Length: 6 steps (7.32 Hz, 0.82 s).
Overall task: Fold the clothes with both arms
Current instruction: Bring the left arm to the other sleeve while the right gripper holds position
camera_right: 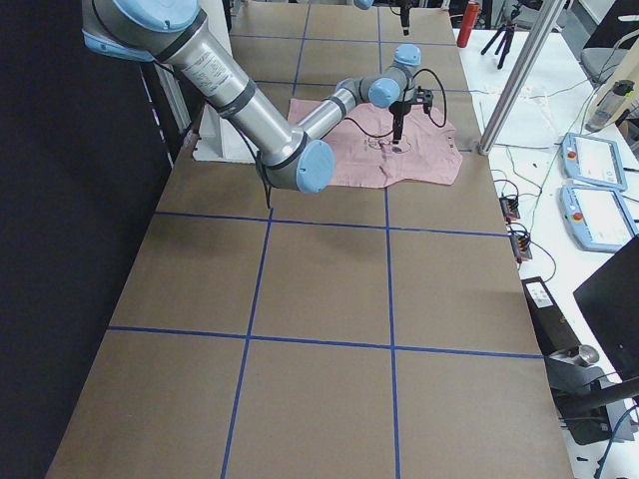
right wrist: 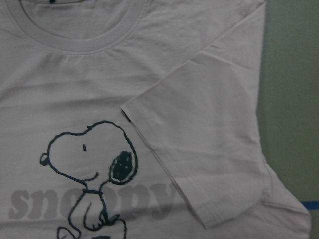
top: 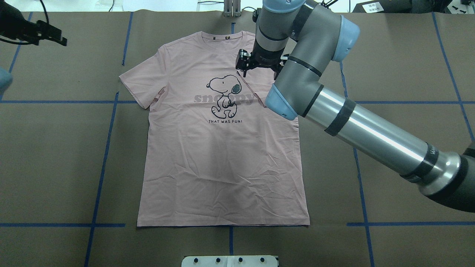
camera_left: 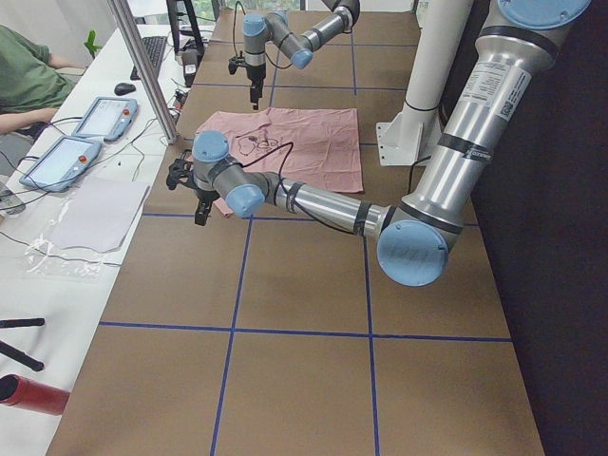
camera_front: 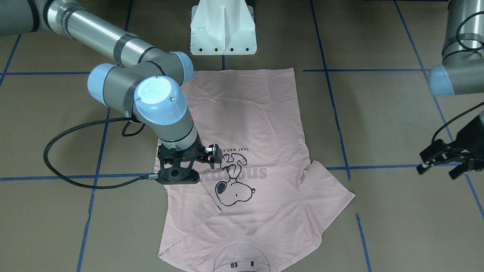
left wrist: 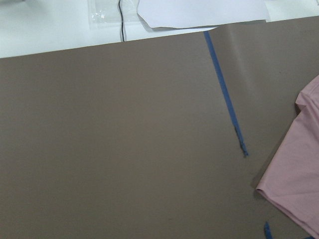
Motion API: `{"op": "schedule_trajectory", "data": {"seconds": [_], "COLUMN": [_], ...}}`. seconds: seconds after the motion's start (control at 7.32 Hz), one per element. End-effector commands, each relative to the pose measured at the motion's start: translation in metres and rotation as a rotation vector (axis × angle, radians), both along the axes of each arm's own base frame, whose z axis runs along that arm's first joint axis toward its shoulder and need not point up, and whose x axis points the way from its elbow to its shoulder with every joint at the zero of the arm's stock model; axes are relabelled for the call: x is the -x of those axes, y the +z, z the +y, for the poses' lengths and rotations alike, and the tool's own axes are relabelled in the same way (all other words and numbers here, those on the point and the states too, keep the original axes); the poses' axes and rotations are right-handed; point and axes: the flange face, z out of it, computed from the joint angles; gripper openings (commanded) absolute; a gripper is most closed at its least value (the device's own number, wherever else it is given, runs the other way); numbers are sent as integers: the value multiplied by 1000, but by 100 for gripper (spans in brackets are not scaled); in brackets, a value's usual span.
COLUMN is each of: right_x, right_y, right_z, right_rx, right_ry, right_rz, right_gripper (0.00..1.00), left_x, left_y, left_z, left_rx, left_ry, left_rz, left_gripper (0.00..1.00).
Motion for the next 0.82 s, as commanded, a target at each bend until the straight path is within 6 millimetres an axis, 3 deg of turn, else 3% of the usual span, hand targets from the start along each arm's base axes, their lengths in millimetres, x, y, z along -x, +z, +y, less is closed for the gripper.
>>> {"op": "schedule_trajectory", "data": {"seconds": [0.0, 0.14, 0.41, 0.68], "right_x": [-47, -49, -47, -44], "right_y": [22, 18, 18, 16], "right_z": [13, 14, 16, 17], "right_rx": [2, -2, -1, -5], "right_ry": [26, 27, 30, 30], "right_rz": [-6, -11, -3, -3], "right_gripper": [100, 100, 100, 100], "left_x": [-103, -138, -206, -220], "left_y": [-29, -28, -4, 19], "left_z": [10, 4, 22, 19], "left_rx": [100, 103, 75, 72], "left_ry": [-170, -224, -237, -245], "left_rz": [15, -11, -63, -84], "left_gripper": [100, 100, 100, 97]}}
